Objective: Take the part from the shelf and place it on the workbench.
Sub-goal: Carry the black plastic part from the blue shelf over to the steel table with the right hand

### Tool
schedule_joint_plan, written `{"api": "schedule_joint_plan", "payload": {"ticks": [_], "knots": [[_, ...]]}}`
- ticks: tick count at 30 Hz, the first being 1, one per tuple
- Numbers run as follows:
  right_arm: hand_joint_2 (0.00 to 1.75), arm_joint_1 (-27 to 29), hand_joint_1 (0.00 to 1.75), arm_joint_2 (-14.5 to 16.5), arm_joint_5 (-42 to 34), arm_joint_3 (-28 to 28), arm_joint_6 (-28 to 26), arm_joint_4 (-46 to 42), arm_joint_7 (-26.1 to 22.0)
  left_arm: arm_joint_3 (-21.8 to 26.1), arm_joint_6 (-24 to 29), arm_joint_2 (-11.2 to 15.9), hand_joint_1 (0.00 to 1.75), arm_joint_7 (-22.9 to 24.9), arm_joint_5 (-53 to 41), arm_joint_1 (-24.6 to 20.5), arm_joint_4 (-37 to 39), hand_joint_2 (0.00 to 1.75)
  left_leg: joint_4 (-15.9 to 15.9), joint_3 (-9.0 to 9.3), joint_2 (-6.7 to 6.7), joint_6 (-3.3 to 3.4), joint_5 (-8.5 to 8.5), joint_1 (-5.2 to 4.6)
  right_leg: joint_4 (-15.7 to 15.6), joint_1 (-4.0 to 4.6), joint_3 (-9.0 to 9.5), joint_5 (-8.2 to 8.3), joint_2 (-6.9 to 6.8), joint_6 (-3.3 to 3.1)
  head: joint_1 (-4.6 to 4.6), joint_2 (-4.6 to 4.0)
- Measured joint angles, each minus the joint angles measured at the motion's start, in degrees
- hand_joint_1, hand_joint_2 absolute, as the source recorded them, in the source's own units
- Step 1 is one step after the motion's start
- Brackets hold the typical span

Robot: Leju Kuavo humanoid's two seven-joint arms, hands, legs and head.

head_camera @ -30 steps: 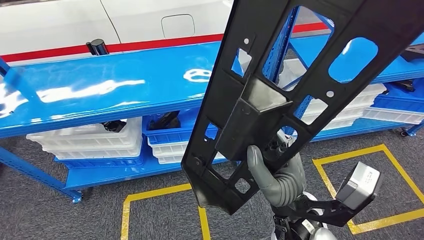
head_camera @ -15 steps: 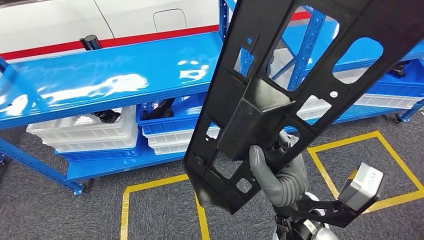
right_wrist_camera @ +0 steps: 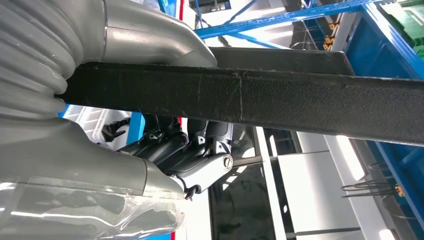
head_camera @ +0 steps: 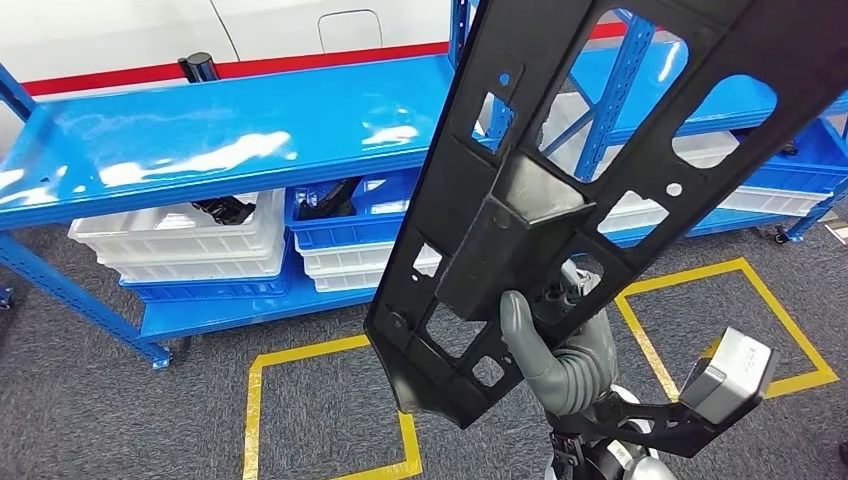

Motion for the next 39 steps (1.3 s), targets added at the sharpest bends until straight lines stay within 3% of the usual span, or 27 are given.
{"api": "schedule_joint_plan", "payload": {"ticks": [1, 2, 3, 5, 7, 8, 11, 13, 15, 17, 18, 19, 21, 23, 25, 27, 28, 30, 31, 32, 33, 34, 36, 37, 39], "knots": [[1.75, 0.07, 1.75, -0.01, 0.11, 0.0, -0.08, 0.0, 0.13, 0.0, 0.01, 0.0, 0.0, 0.05, -0.01, 0.07, 0.0, 1.75, 0.08, -0.36, -0.06, -0.02, 0.2, -0.04, 3.22, -0.01, -1.12, -1.26, 0.0, 0.11, 0.01, 0.0], [1.75, 0.11, 1.75, -0.02, 0.35, 0.0, -0.21, 0.0, 0.32, 0.0, 0.01, 0.0, 0.0, 0.09, -0.01, 0.13, 0.0, 1.75, 0.2, -0.67, -0.2, -0.09, 0.36, -0.05, 4.38, -0.02, -1.18, -1.45, 0.0, 0.17, 0.02, 0.0], [1.75, 0.11, 1.75, -0.03, 0.68, 0.0, -0.34, 0.0, 0.55, 0.0, 0.02, -0.01, 0.0, 0.12, 0.0, 0.16, 0.0, 1.75, 0.34, -0.86, -0.44, -0.17, 0.46, -0.05, 2.84, -0.03, 0.13, -0.49, 0.03, 0.15, 0.02, 0.0], [1.75, 0.08, 1.75, -0.04, 1.31, 0.0, -0.53, 0.0, 0.91, -0.01, 0.02, -0.08, 0.0, 0.13, 0.05, 0.11, 0.0, 1.75, 0.67, -1.06, -1.02, -0.33, 0.52, -0.03, -5.52, -0.05, 5.36, 2.86, 0.91, -0.15, 0.02, 0.0], [1.75, 0.05, 1.75, -0.05, 1.64, 0.01, -0.57, -0.04, 1.04, -0.02, 0.02, -0.19, 0.0, 0.14, 0.09, -0.08, 0.0, 1.75, 1.28, -1.63, -1.72, -0.63, 0.52, -0.17, -12.44, -0.09, 9.18, 4.63, 2.15, -0.57, 0.01, -0.01], [1.75, 0.04, 1.75, -0.06, 1.73, 0.02, -0.58, -0.08, 1.08, -0.02, 0.02, -0.21, 0.0, 0.15, 0.08, -0.12, 0.0, 1.75, 1.53, -2.07, -2.03, -0.84, 0.59, -0.19, -13.62, -0.06, 9.65, 4.64, 2.5, -0.77, 0.01, -0.01], [1.75, -0.05, 1.75, -0.08, 1.85, 0.07, -0.57, -0.22, 1.14, -0.04, 0.02, -0.22, 0.0, 0.19, -0.02, 0.05, 0.0, 1.75, 2.42, -3.2, -2.6, -1.66, 0.32, -0.07, -13.86, -0.13, 9.23, 4.85, 1.46, -1.45, 0.0, 0.0], [1.75, -0.14, 1.75, -0.08, 1.87, 0.1, -0.54, -0.29, 1.18, -0.08, 0.02, -0.24, 0.0, 0.21, -0.02, 0.02, 0.0, 1.75, 6.82, -5.36, -2.2, -2.32, -2.23, 0.09, -14.07, -0.33, 9.14, 5.07, 0.46, -1.95, -0.14, -0.01], [1.75, -0.15, 1.75, -0.09, 1.87, 0.15, -0.52, -0.31, 1.26, -0.09, 0.02, -0.26, 0.0, 0.26, -0.02, -0.01, 0.0, 1.75, 15.28, -9.43, -1.83, -2.97, -5.99, 0.36, -14.06, -0.27, 9.03, 5.07, -0.55, -2.13, -0.26, 0.0], [1.75, -0.14, 1.75, -0.1, 1.86, 0.21, -0.52, -0.31, 1.4, -0.13, 0.02, -0.3, 0.0, 0.33, -0.02, 0.16, 0.0, 1.75, 20.55, -12.14, -1.72, -3.39, -7.19, 0.63, -14.04, -0.24, 8.95, 5.05, -1.58, -2.15, -0.27, 0.0], [1.75, -0.14, 1.75, -0.1, 1.86, 0.23, -0.52, -0.31, 1.48, -0.15, 0.02, -0.32, 0.0, 0.37, -0.03, 0.24, 0.0, 1.75, 19.71, -11.84, -1.54, -3.53, -6.15, 0.76, -14.03, -0.24, 8.97, 5.05, -2.09, -2.13, -0.27, 0.0], [1.75, -0.16, 1.75, -0.1, 1.87, 0.25, -0.52, -0.31, 1.52, -0.16, 0.02, -0.33, 0.0, 0.37, -0.03, 0.26, 0.0, 1.75, 16.44, -10.34, -1.12, -3.59, -4.21, 0.84, -14.03, -0.25, 9.04, 5.03, -2.58, -2.1, -0.27, 0.0], [1.75, -0.22, 1.75, -0.1, 1.88, 0.26, -0.52, -0.31, 1.56, -0.19, 0.02, -0.33, 0.0, 0.37, -0.05, 0.14, 0.0, 1.75, 7.39, -6.06, 1.26, -3.39, -0.2, 0.64, -13.99, -0.06, 9.2, 4.9, -3.46, -1.89, -0.28, -0.01], [1.75, -0.29, 1.75, -0.1, 1.89, 0.27, -0.51, -0.31, 1.6, -0.2, 0.02, -0.34, 0.0, 0.37, -0.06, -0.01, 0.0, 1.75, 2.66, -4.14, 2.93, -2.77, 1.33, 0.21, -13.92, 0.25, 9.22, 4.74, -4.28, -1.51, -0.2, 0.0], [1.75, -0.36, 1.75, -0.1, 1.9, 0.3, -0.5, -0.31, 1.63, -0.21, 0.02, -0.35, 0.0, 0.43, -0.06, 0.03, 0.0, 1.75, 2.28, -4.4, 2.15, -2.03, 1.43, 0.01, -13.9, 0.3, 9.25, 4.6, -5.17, -0.98, -0.1, 0.0], [1.75, -0.43, 1.75, -0.12, 1.93, 0.31, -0.49, -0.36, 1.67, -0.22, 0.02, -0.37, 0.0, 0.57, -0.06, 0.1, 0.0, 1.75, 2.13, -4.44, 1.02, -1.27, 1.81, 0.14, -12.43, 0.05, 8.79, 3.36, -4.27, -0.39, -0.07, -0.01], [1.75, -0.45, 1.75, -0.14, 1.95, 0.31, -0.49, -0.4, 1.7, -0.23, 0.02, -0.38, 0.0, 0.64, -0.06, 0.05, 0.0, 1.75, 2.04, -4.4, 0.47, -0.9, 2.02, 0.27, -10.04, -0.03, 7.82, 1.8, -3.19, -0.19, -0.03, -0.01], [1.75, -0.39, 1.75, -0.2, 1.99, 0.31, -0.48, -0.47, 1.77, -0.24, 0.02, -0.38, 0.0, 0.74, -0.04, -0.08, 0.0, 1.75, 2.06, -4.46, -0.71, -0.5, 2.2, 0.31, -1.76, -0.13, 4.15, -2.41, -1.25, -0.05, 0.04, 0.0], [1.75, -0.33, 1.75, -0.25, 1.99, 0.32, -0.48, -0.48, 1.79, -0.24, 0.02, -0.37, 0.0, 0.81, -0.03, -0.1, 0.0, 1.75, 2.08, -4.49, -1.39, -0.44, 2.23, 0.28, 2.33, -0.14, 2.21, -3.91, -0.94, 0.01, 0.07, 0.0], [1.75, -0.28, 1.75, -0.3, 1.99, 0.33, -0.47, -0.48, 1.8, -0.25, 0.01, -0.37, 0.0, 0.93, -0.03, -0.07, 0.0, 1.75, 2.1, -4.5, -2.09, -0.43, 2.24, 0.27, 4.79, -0.16, 0.94, -4.38, -0.84, 0.04, 0.08, 0.01], [1.75, -0.24, 1.75, -0.33, 1.99, 0.34, -0.46, -0.48, 1.8, -0.26, -0.01, -0.38, 0.0, 1.09, -0.04, -0.01, 0.0, 1.75, 2.13, -4.46, -2.84, -0.44, 2.24, 0.29, 4.8, -0.2, 0.82, -3.61, -0.81, 0.04, 0.08, 0.01], [1.75, -0.24, 1.75, -0.36, 1.99, 0.36, -0.45, -0.48, 1.8, -0.28, -0.02, -0.38, 0.0, 1.23, -0.05, 0.02, 0.0, 1.75, 2.19, -4.4, -3.6, -0.47, 2.24, 0.35, 2.34, -0.28, 1.88, -1.81, -0.63, 0.04, 0.08, 0.0], [1.75, -0.27, 1.75, -0.37, 2.0, 0.38, -0.4, -0.5, 1.8, -0.33, -0.02, -0.4, 0.0, 1.45, -0.08, -0.05, 0.0, 1.75, 2.6, -4.46, -5.14, -0.75, 2.09, 0.39, -6.39, -0.65, 5.86, 2.51, 1.55, 0.03, 0.09, -0.01], [1.75, -0.28, 1.75, -0.37, 2.01, 0.39, -0.36, -0.55, 1.8, -0.34, -0.02, -0.4, 0.0, 1.55, -0.08, -0.13, 0.0, 1.75, 2.89, -4.72, -5.84, -0.98, 2.01, 0.39, -9.77, -0.86, 7.32, 3.79, 2.83, 0.02, 0.09, -0.01], [1.75, -0.32, 1.75, -0.39, 2.02, 0.43, -0.28, -0.67, 1.82, -0.35, -0.02, -0.38, 0.0, 1.69, -0.05, -0.15, 0.0, 1.75, 3.28, -5.45, -7.04, -1.62, 2.04, 0.42, -12.35, -0.92, 8.21, 4.32, 4.11, -0.19, 0.08, 0.01]]}}
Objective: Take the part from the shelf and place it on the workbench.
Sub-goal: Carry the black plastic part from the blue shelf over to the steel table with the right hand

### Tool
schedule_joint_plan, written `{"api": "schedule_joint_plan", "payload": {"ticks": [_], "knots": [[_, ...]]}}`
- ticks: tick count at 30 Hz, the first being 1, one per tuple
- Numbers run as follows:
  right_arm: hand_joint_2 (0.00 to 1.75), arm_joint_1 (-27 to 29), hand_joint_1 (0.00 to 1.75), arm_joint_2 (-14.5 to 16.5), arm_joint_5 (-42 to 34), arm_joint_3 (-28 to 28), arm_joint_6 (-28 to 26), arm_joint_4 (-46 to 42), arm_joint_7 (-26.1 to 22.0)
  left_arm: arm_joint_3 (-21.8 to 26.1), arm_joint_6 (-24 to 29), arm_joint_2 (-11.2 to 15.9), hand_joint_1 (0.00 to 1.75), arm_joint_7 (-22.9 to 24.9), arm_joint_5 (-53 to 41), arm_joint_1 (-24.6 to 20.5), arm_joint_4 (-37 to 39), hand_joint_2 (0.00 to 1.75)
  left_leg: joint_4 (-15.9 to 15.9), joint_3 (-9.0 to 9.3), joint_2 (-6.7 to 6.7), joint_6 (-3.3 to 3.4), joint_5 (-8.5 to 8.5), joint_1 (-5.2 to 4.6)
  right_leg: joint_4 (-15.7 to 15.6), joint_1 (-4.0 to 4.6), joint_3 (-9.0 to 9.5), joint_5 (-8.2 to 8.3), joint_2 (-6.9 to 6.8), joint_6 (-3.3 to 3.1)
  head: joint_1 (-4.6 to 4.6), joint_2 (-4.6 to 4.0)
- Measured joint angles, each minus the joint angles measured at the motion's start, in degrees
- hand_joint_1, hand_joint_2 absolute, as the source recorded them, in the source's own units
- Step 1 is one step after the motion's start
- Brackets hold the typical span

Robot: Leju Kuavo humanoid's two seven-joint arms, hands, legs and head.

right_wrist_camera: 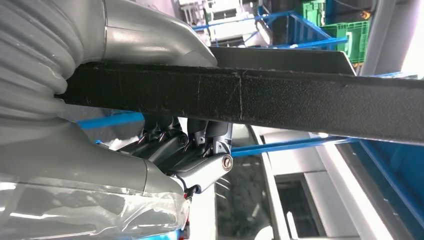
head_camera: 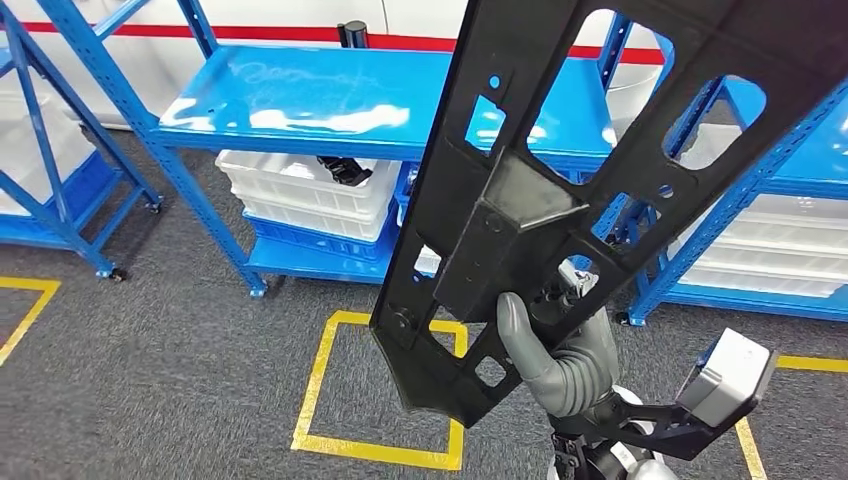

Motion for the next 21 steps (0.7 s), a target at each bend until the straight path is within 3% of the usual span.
{"api": "schedule_joint_plan", "payload": {"ticks": [2, 4, 6, 7, 8, 9, 10, 11, 13, 14, 15, 17, 19, 21], "knots": [[1.75, -0.22, 1.75, 0.01, 0.01, 0.03, 0.08, -0.09, -0.02, -0.01, 0.02, 0.08, 0.0, 0.04, 0.03, 0.28, 0.0, 1.75, 0.11, -0.54, -0.58, -0.58, 0.06, 0.26, -0.1, 0.1, -0.19, 0.16, -1.28, -0.56, -0.01, 0.0], [1.75, -0.39, 1.75, 0.03, 0.02, 0.05, 0.18, -0.15, -0.1, -0.06, 0.03, 0.09, 0.0, 0.03, 0.12, 0.28, 0.0, 1.75, 2.95, -1.98, 1.52, -1.13, -1.71, 0.22, -0.31, 0.01, -0.17, 0.34, -2.79, -1.24, -0.19, -0.01], [1.75, -0.39, 1.75, 0.03, 0.02, 0.07, 0.33, -0.2, -0.17, -0.1, 0.07, 0.05, 0.0, -0.03, 0.26, 0.01, 0.0, 1.75, 10.52, -5.49, 4.45, -1.68, -5.5, 0.18, -0.34, 0.08, -0.17, 0.28, -4.38, -1.63, -0.38, -0.01], [1.75, -0.36, 1.75, 0.03, 0.01, 0.08, 0.4, -0.22, -0.19, -0.11, 0.11, 0.05, 0.0, -0.09, 0.31, -0.06, 0.0, 1.75, 14.69, -7.45, 5.06, -1.9, -7.13, 0.26, -0.34, 0.15, -0.18, 0.23, -5.2, -1.71, -0.4, -0.01], [1.75, -0.35, 1.75, 0.03, 0.01, 0.09, 0.49, -0.22, -0.19, -0.12, 0.14, 0.05, 0.0, -0.13, 0.28, 0.01, 0.0, 1.75, 17.53, -8.81, 5.36, -2.05, -7.96, 0.36, -0.33, 0.18, -0.19, 0.19, -5.97, -1.74, -0.42, 0.0], [1.75, -0.33, 1.75, 0.03, 0.0, 0.1, 0.53, -0.22, -0.19, -0.14, 0.15, 0.07, 0.0, -0.15, 0.14, 0.1, 0.0, 1.75, 18.1, -9.04, 5.56, -2.16, -7.7, 0.45, -0.33, 0.19, -0.19, 0.16, -6.71, -1.75, -0.43, 0.0], [1.75, -0.33, 1.75, 0.03, 0.0, 0.1, 0.56, -0.22, -0.2, -0.16, 0.11, 0.09, 0.0, -0.09, -0.09, 0.19, 0.0, 1.75, 16.07, -8.0, 5.86, -2.2, -6.42, 0.52, -0.33, 0.19, -0.17, 0.12, -7.4, -1.71, -0.44, 0.0], [1.75, -0.32, 1.75, 0.03, 0.01, 0.11, 0.57, -0.22, -0.23, -0.22, 0.07, 0.11, 0.0, 0.08, -0.38, 0.2, 0.0, 1.75, 12.0, -5.89, 6.53, -2.18, -4.53, 0.55, -0.33, 0.19, -0.1, 0.07, -8.06, -1.64, -0.44, 0.0], [1.75, -0.27, 1.75, 0.03, 0.02, 0.12, 0.53, -0.25, -0.41, -0.39, -0.02, 0.19, 0.0, 0.66, -0.93, 0.05, 0.0, 1.75, 3.32, -1.44, 8.95, -1.74, -1.48, 0.25, -0.33, 0.37, 0.11, -0.12, -9.15, -1.31, -0.42, -0.01], [1.75, -0.19, 1.75, 0.03, 0.03, 0.12, 0.49, -0.26, -0.55, -0.49, -0.04, 0.22, 0.0, 0.95, -1.13, -0.03, 0.0, 1.75, 0.93, -0.29, 9.71, -1.4, -0.81, 0.02, -0.32, 0.48, 0.22, -0.23, -9.62, -1.07, -0.4, -0.01], [1.75, -0.09, 1.75, 0.02, 0.03, 0.12, 0.43, -0.27, -0.67, -0.58, -0.07, 0.28, 0.0, 1.19, -1.26, -0.05, 0.0, 1.75, 0.01, 0.04, 9.95, -1.06, -0.69, -0.2, -0.32, 0.57, 0.33, -0.34, -10.06, -0.8, -0.38, -0.01], [1.75, 0.13, 1.75, 0.01, 0.09, 0.13, 0.29, -0.34, -0.88, -0.79, -0.11, 0.43, 0.0, 1.52, -1.38, 0.1, 0.0, 1.75, -0.09, -0.1, 8.73, -0.4, -0.49, -0.23, -0.37, 0.57, 0.58, -0.56, -10.85, -0.2, -0.34, 0.0], [1.75, 0.33, 1.75, -0.01, 0.27, 0.1, 0.14, -0.52, -1.04, -1.0, -0.16, 0.53, 0.0, 1.76, -1.38, 0.16, 0.0, 1.75, -0.47, 0.18, 7.51, 0.31, -0.08, 0.06, 1.46, 0.4, 0.12, -2.05, -9.27, 0.27, -0.26, -0.01], [1.75, 0.64, 1.75, -0.07, 0.48, 0.08, 0.0, -0.67, -1.14, -1.12, -0.25, 0.54, 0.0, 1.93, -1.34, -0.04, 0.0, 1.75, -0.61, 0.34, 6.15, 0.8, 0.14, 0.2, 8.27, 0.25, -2.76, -5.82, -6.25, 0.46, -0.06, -0.01]]}}
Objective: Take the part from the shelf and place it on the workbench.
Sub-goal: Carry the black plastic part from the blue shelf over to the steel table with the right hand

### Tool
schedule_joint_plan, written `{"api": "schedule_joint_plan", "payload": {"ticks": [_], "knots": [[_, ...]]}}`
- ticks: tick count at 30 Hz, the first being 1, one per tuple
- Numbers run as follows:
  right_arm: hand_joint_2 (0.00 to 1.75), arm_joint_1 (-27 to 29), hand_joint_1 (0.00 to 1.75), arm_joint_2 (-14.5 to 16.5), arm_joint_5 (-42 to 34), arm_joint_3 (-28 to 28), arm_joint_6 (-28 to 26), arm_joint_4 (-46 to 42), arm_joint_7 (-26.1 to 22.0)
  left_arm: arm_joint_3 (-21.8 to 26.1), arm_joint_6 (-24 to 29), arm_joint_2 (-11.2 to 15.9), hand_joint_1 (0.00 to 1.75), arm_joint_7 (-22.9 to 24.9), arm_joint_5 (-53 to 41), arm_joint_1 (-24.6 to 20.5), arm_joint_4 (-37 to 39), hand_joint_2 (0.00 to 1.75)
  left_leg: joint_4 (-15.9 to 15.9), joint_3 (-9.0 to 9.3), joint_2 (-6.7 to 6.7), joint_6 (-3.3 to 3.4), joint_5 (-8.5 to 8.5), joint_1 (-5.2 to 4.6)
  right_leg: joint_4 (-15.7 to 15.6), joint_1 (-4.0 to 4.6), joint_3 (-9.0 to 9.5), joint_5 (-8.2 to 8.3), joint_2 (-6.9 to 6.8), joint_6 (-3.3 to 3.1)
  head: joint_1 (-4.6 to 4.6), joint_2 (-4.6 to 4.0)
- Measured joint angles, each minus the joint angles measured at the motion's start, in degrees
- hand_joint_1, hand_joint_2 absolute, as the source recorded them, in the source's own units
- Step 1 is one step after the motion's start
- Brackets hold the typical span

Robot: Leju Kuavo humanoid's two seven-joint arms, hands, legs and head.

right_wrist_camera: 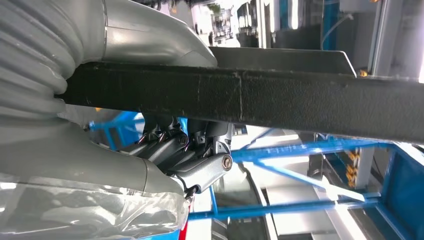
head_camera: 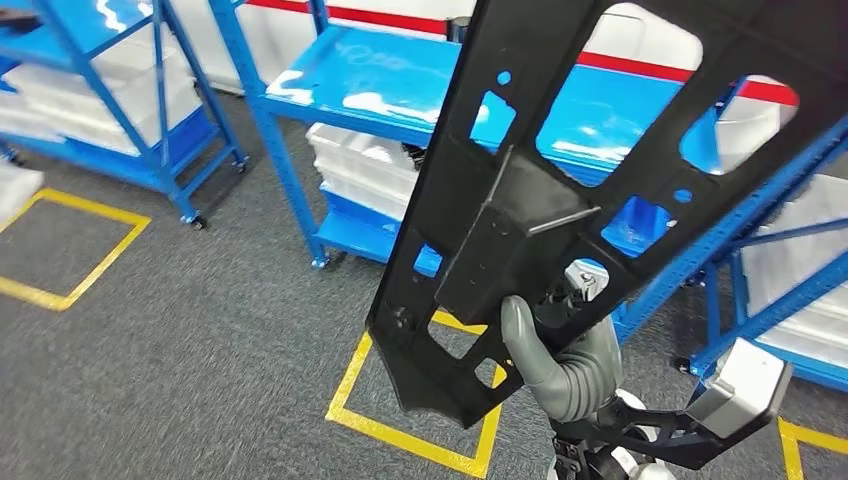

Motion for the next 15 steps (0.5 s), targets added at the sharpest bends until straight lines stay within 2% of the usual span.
{"api": "schedule_joint_plan", "payload": {"ticks": [1, 2, 3, 4, 5, 7, 8, 9, 11, 12, 13, 15], "knots": [[1.75, 0.16, 1.75, -0.03, 0.04, -0.01, -0.04, -0.04, 0.02, -0.04, -0.04, -0.01, 0.0, 0.08, 0.05, -0.08, 0.0, 1.75, 0.03, -0.01, -0.71, 0.11, 0.01, -0.02, 4.29, 0.0, -2.03, -1.88, 0.84, 0.03, 0.08, 0.01], [1.75, 0.3, 1.75, -0.08, 0.08, -0.01, -0.04, -0.04, 0.13, -0.1, -0.07, -0.02, 0.0, 0.14, 0.16, -0.09, 0.0, 1.75, 0.05, 0.0, -1.53, 0.15, 0.0, -0.05, 7.61, -0.01, -3.7, -2.95, 1.22, 0.08, 0.14, 0.0], [1.75, 0.38, 1.75, -0.15, 0.13, -0.01, -0.04, -0.04, 0.32, -0.17, -0.1, -0.05, 0.0, 0.16, 0.32, -0.03, 0.0, 1.75, 0.08, 0.04, -2.35, 0.15, 0.0, -0.07, 8.88, -0.02, -4.47, -2.82, 1.34, 0.09, 0.15, 0.0], [1.75, 0.42, 1.75, -0.24, 0.24, -0.01, -0.04, -0.05, 0.6, -0.23, -0.13, -0.12, 0.0, 0.12, 0.51, 0.05, 0.0, 1.75, 0.14, 0.1, -3.17, 0.13, -0.02, -0.04, 7.74, -0.05, -4.09, -1.52, 1.4, 0.08, 0.16, 0.0], [1.75, 0.42, 1.75, -0.33, 0.44, -0.01, -0.05, -0.14, 0.98, -0.28, -0.15, -0.22, 0.0, -0.03, 0.66, 0.1, 0.0, 1.75, 0.27, 0.17, -4.05, 0.03, -0.08, 0.04, 4.31, -0.14, -2.63, 0.71, 1.83, 0.09, 0.17, 0.0], [1.75, 0.4, 1.75, -0.59, 1.15, -0.01, -0.16, -0.53, 2.02, -0.32, -0.2, -0.5, 0.0, -0.36, 0.78, 0.03, 0.0, 1.75, 0.84, -0.08, -5.75, -0.39, -0.35, 0.18, -3.83, -0.53, 0.98, 4.35, 4.51, 0.06, 0.16, -0.01], [1.75, 0.4, 1.75, -0.71, 1.53, -0.01, -0.25, -0.86, 2.63, -0.34, -0.23, -0.64, 0.0, -0.47, 0.77, -0.05, 0.0, 1.75, 1.13, -0.4, -6.49, -0.7, -0.43, 0.24, -6.41, -0.65, 2.05, 5.2, 5.67, -0.01, 0.16, -0.01], [1.75, 0.37, 1.75, -0.87, 1.89, -0.01, -0.36, -1.19, 3.22, -0.36, -0.28, -0.78, 0.0, -0.49, 0.77, -0.05, 0.0, 1.75, 1.29, -0.77, -7.11, -1.0, -0.43, 0.29, -7.41, -0.63, 2.42, 5.26, 6.35, -0.15, 0.15, -0.01], [1.75, 0.21, 1.75, -1.13, 2.35, 0.0, -0.56, -1.87, 4.26, -0.4, -0.39, -1.05, 0.0, -0.43, 0.76, 0.18, 0.0, 1.75, 1.28, -1.29, -7.91, -1.56, -0.27, 0.5, -7.5, -0.43, 2.29, 5.34, 5.38, -0.73, 0.15, 0.01], [1.75, 0.09, 1.75, -1.24, 2.57, 0.01, -0.66, -2.23, 4.71, -0.43, -0.45, -1.28, 0.0, -0.38, 0.74, 0.34, 0.0, 1.75, 1.59, -1.54, -7.05, -1.82, -0.49, 0.48, -7.59, -0.43, 2.32, 5.42, 4.76, -1.05, 0.11, 0.01], [1.75, 0.03, 1.75, -1.29, 2.81, 0.01, -0.82, -2.62, 5.08, -0.46, -0.52, -1.51, 0.0, -0.34, 0.73, 0.36, 0.0, 1.75, 2.83, -2.16, -5.51, -2.07, -1.22, 0.39, -7.68, -0.47, 2.35, 5.48, 4.04, -1.41, 0.0, 0.01], [1.75, 0.15, 1.75, -1.42, 3.42, 0.02, -1.24, -3.38, 5.68, -0.55, -0.65, -2.0, 0.0, -0.31, 0.65, 0.16, 0.0, 1.75, 9.18, -5.22, -1.81, -2.52, -4.41, 0.24, -7.78, -0.43, 2.45, 5.41, 2.45, -1.88, -0.25, 0.0]]}}
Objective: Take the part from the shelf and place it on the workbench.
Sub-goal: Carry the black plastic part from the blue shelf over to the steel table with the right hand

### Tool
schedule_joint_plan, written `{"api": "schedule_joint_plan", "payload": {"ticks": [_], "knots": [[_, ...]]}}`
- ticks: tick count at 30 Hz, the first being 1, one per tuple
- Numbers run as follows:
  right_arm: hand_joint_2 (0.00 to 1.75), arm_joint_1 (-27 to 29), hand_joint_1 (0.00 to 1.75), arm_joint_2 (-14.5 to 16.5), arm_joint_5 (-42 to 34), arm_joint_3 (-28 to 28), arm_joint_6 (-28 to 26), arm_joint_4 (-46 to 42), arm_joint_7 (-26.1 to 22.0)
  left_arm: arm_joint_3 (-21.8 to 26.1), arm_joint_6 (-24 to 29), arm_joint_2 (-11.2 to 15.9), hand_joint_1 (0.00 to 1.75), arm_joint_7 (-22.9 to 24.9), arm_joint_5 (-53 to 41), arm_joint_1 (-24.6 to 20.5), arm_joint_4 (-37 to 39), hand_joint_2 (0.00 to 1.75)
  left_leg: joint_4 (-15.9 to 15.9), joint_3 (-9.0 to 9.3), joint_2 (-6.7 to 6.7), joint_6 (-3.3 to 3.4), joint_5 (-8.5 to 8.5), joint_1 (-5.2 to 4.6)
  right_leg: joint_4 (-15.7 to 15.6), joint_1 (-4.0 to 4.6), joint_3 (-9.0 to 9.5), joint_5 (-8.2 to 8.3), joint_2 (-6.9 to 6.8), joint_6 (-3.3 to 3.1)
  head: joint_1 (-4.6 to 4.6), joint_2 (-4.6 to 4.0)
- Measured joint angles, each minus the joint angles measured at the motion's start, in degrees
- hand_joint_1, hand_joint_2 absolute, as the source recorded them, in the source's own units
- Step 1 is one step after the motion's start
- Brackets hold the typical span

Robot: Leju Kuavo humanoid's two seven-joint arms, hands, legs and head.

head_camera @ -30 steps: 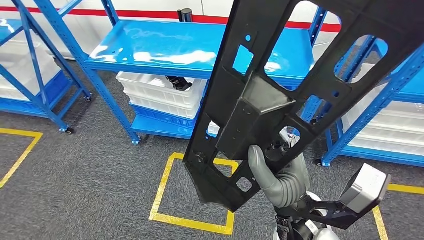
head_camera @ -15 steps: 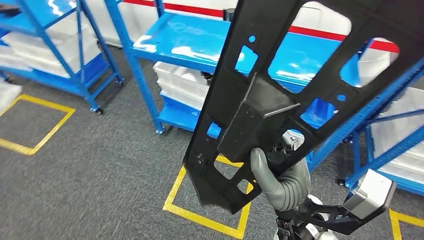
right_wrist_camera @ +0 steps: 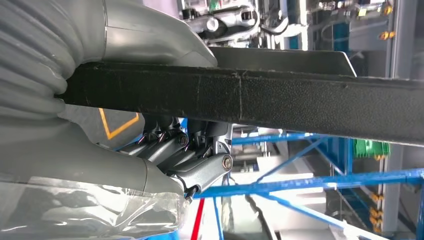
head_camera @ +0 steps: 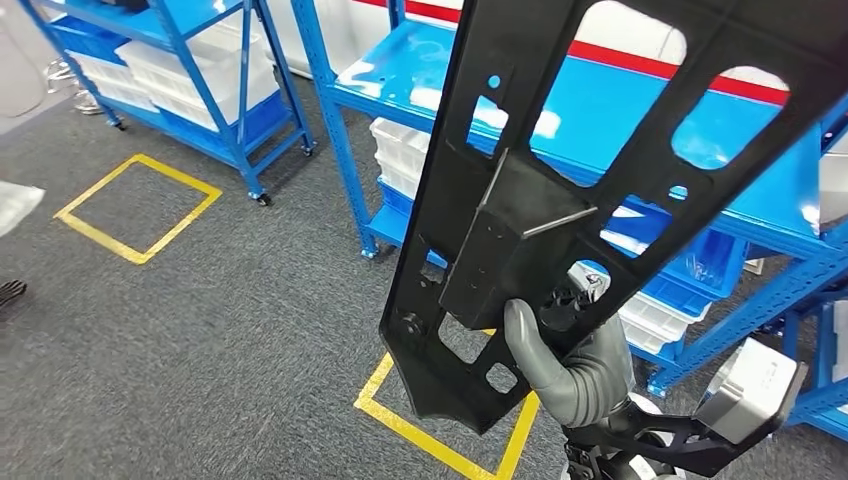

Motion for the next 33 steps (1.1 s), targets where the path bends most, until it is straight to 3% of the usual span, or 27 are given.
{"api": "schedule_joint_plan", "payload": {"ticks": [2, 3, 4, 5, 7, 9, 10, 12, 14, 16, 17, 18, 19, 20, 21, 23, 25, 27, 29, 31, 33], "knots": [[1.75, 0.41, 1.75, -0.2, 0.58, 0.02, -0.48, -0.53, 0.48, -0.13, -0.11, -0.41, 0.0, 0.13, -0.08, -0.14, 0.0, 1.75, 8.27, -4.06, 1.12, -0.27, -3.21, 0.11, 0.0, 0.13, 0.05, -0.18, -1.73, -0.25, -0.1, 0.0], [1.75, 0.6, 1.75, -0.3, 0.85, 0.04, -0.71, -0.76, 0.69, -0.21, -0.17, -0.59, 0.0, 0.21, -0.11, -0.06, 0.0, 1.75, 10.36, -5.1, 1.23, -0.33, -3.61, 0.14, 0.0, 0.15, 0.1, -0.27, -2.54, -0.29, -0.1, 0.0], [1.75, 0.75, 1.75, -0.38, 1.16, 0.05, -0.92, -1.04, 0.92, -0.28, -0.19, -0.73, 0.0, 0.28, -0.12, 0.08, 0.0, 1.75, 10.07, -4.92, 1.35, -0.33, -2.95, 0.15, 0.0, 0.16, 0.18, -0.35, -3.27, -0.29, -0.11, 0.01], [1.75, 0.83, 1.75, -0.46, 1.49, 0.07, -1.13, -1.43, 1.2, -0.34, -0.21, -0.79, 0.0, 0.32, -0.14, 0.25, 0.0, 1.75, 7.23, -3.45, 1.68, -0.25, -1.34, 0.13, 0.0, 0.17, 0.33, -0.46, -3.98, -0.24, -0.11, 0.01], [1.75, 0.9, 1.75, -0.66, 2.11, 0.09, -1.55, -2.44, 1.84, -0.49, -0.22, -0.86, 0.0, 0.38, -0.21, 0.43, 0.0, 1.75, -1.83, 1.29, 4.37, 0.41, 2.23, -0.35, 0.02, 0.32, 0.76, -0.76, -5.28, 0.06, -0.11, 0.0], [1.75, 1.1, 1.75, -0.91, 2.52, 0.11, -2.05, -3.4, 2.43, -0.65, -0.22, -0.99, 0.0, 0.39, -0.07, 0.4, 0.0, 1.75, -7.21, 3.92, 6.56, 1.27, 3.69, -1.04, 0.01, 0.56, 1.11, -1.11, -6.42, 0.6, -0.1, 0.0], [1.75, 1.27, 1.75, -1.03, 2.68, 0.14, -2.33, -3.74, 2.64, -0.7, -0.23, -1.11, 0.0, 0.33, 0.04, 0.46, 0.0, 1.75, -7.74, 4.0, 6.57, 1.55, 3.6, -1.31, -0.06, 0.65, 1.29, -1.27, -7.01, 0.87, -0.1, 0.0], [1.75, 1.56, 1.75, -1.28, 2.98, 0.22, -2.93, -4.35, 2.85, -0.79, -0.31, -1.46, 0.0, 0.18, 0.0, 0.85, 0.0, 1.75, -8.01, 4.05, 4.97, 2.01, 3.82, -1.17, -0.11, 0.62, 1.75, -1.65, -7.55, 1.41, -0.08, 0.01], [1.75, 1.87, 1.75, -1.58, 3.2, 0.33, -3.42, -4.99, 2.72, -0.94, -0.45, -1.8, 0.0, 0.36, -0.24, 0.98, 0.0, 1.75, -8.45, 4.48, 3.42, 2.62, 4.21, -0.69, 2.51, 0.49, 0.99, -3.54, -4.97, 1.88, 0.01, 0.01], [1.75, 2.33, 1.75, -1.95, 3.21, 0.5, -3.77, -5.43, 2.63, -1.08, -0.54, -1.97, 0.0, 1.17, -0.21, 0.81, 0.0, 1.75, -8.56, 4.67, 1.81, 3.01, 4.36, -0.41, 9.84, 0.36, -2.4, -7.3, -1.8, 2.14, 0.17, 0.01], [1.75, 2.59, 1.75, -2.13, 3.21, 0.6, -3.91, -5.53, 2.63, -1.12, -0.55, -2.0, 0.0, 1.66, -0.1, 0.74, 0.0, 1.75, -8.55, 4.68, 0.95, 3.08, 4.35, -0.42, 13.87, 0.37, -4.48, -8.87, -1.27, 2.23, 0.25, 0.01], [1.75, 2.78, 1.75, -2.33, 3.23, 0.69, -4.07, -5.6, 2.64, -1.15, -0.55, -2.04, 0.0, 2.05, -0.01, 0.75, 0.0, 1.75, -8.52, 4.7, 0.03, 3.09, 4.33, -0.4, 16.44, 0.36, -5.95, -9.42, -1.08, 2.32, 0.27, 0.01], [1.75, 2.91, 1.75, -2.52, 3.28, 0.77, -4.22, -5.69, 2.66, -1.16, -0.56, -2.08, 0.0, 2.29, 0.05, 0.74, 0.0, 1.75, -8.46, 4.74, -0.92, 3.07, 4.32, -0.35, 16.78, 0.31, -6.4, -8.73, -1.03, 2.38, 0.29, 0.01], [1.75, 2.97, 1.75, -2.68, 3.37, 0.83, -4.32, -5.84, 2.67, -1.16, -0.57, -2.11, 0.0, 2.45, 0.04, 0.7, 0.0, 1.75, -8.38, 4.82, -1.89, 2.98, 4.26, -0.26, 14.74, 0.22, -5.71, -6.92, -0.87, 2.42, 0.31, 0.01], [1.75, 2.99, 1.75, -2.85, 3.47, 0.87, -4.41, -6.04, 2.69, -1.17, -0.58, -2.16, 0.0, 2.52, 0.04, 0.64, 0.0, 1.75, -8.23, 4.93, -2.85, 2.81, 4.16, -0.13, 10.81, 0.03, -4.07, -4.44, -0.25, 2.5, 0.32, 0.01], [1.75, 3.01, 1.75, -3.1, 3.63, 0.92, -4.56, -6.41, 2.75, -1.17, -0.57, -2.23, 0.0, 2.56, 0.16, 0.44, 0.0, 1.75, -7.72, 4.75, -4.51, 2.24, 3.83, -0.06, 3.39, -0.47, -0.88, -1.13, 2.58, 2.53, 0.38, 0.0], [1.75, 3.03, 1.75, -3.28, 3.67, 0.95, -4.64, -6.62, 2.87, -1.17, -0.54, -2.25, 0.0, 2.4, 0.23, 0.34, 0.0, 1.75, -7.46, 4.17, -5.81, 1.55, 3.8, -0.01, 0.86, -0.51, 0.1, -0.68, 4.07, 2.08, 0.43, 0.0], [1.75, 2.89, 1.75, -3.4, 3.67, 0.97, -4.63, -6.82, 2.96, -1.2, -0.51, -2.26, 0.0, 2.17, 0.08, 0.42, 0.0, 1.75, -7.53, 3.76, -6.49, 1.0, 3.93, 0.22, 0.74, -0.34, 0.07, -0.59, 2.71, 1.29, 0.44, 0.01], [1.75, 2.7, 1.75, -3.47, 3.68, 0.99, -4.61, -7.17, 2.95, -1.25, -0.24, -2.35, 0.0, 1.76, 0.16, 0.51, 0.0, 1.75, -5.18, 2.6, -3.58, 0.52, 2.62, 0.07, 0.59, -0.42, 0.23, -0.56, 1.19, 0.49, 0.22, 0.01], [1.75, 2.71, 1.75, -3.51, 3.69, 1.02, -4.53, -7.51, 2.94, -1.24, 0.22, -2.44, 0.0, 0.91, 0.58, 0.4, 0.0, 1.75, 1.92, -0.82, 0.35, 0.06, -0.74, -0.12, 0.54, -0.3, 0.39, -0.73, -0.42, -0.04, -0.06, 0.0], [1.75, 2.77, 1.75, -3.56, 3.68, 1.08, -4.46, -7.61, 2.96, -1.21, 0.43, -2.48, 0.0, 0.11, 0.77, 0.1, 0.0, 1.75, 9.33, -4.55, 1.42, -0.12, -3.36, -0.07, 0.55, -0.07, 0.47, -0.93, -2.2, -0.21, -0.14, 0.0]]}}
